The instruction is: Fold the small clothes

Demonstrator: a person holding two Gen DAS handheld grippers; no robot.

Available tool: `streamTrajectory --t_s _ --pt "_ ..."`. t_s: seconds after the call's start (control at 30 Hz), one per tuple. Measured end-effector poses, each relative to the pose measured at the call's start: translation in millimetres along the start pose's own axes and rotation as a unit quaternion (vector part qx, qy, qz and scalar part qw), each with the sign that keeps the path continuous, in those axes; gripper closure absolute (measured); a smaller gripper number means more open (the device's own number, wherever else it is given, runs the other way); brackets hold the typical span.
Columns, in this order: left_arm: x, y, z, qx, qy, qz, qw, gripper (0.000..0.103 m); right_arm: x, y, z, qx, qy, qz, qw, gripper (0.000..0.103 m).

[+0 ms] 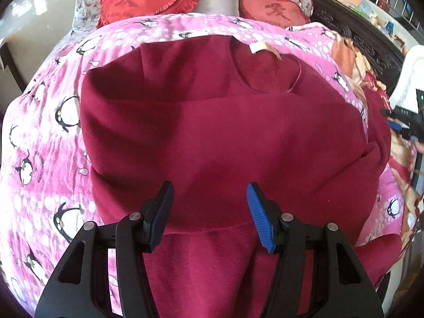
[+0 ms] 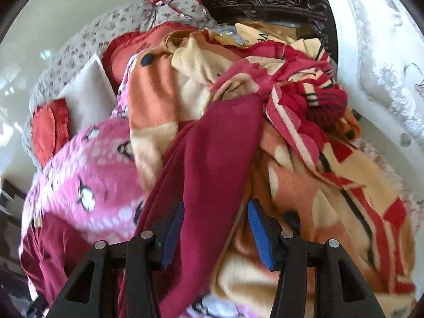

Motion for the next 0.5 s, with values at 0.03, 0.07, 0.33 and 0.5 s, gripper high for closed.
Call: streamTrajectory --t_s 0.03,0.07,0.33,0.5 --pt "0 -1 0 -0.002 -0.001 0.002 1.0 0.046 -1 -1 2 0.005 -0.004 -0.001 1.0 0.055" --pt "0 -1 0 -0.002 0.0 0.002 1.0 0.046 -2 1 1 0.014 -0.012 -0.005 1.0 0.055" --pt "-3 -5 1 0.001 0.014 -0.002 0.9999 0.046 4 9 57 -0.014 0.073 -0.019 0.997 0.055" --pt "2 -2 -3 0.002 0.005 0.001 1.0 0.046 -1 -23 62 -0.001 0.046 0.026 0.999 0.055"
Point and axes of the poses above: each gripper's, at about its wrist camera, not at the fingertips, and y roughly against the way its jaws point, z to its left, x to its underside, the point moved 4 cm from there along -y, roughly the way its jaws point, and after that the axes turned 7 degrees about x, right-handed, at the moved point
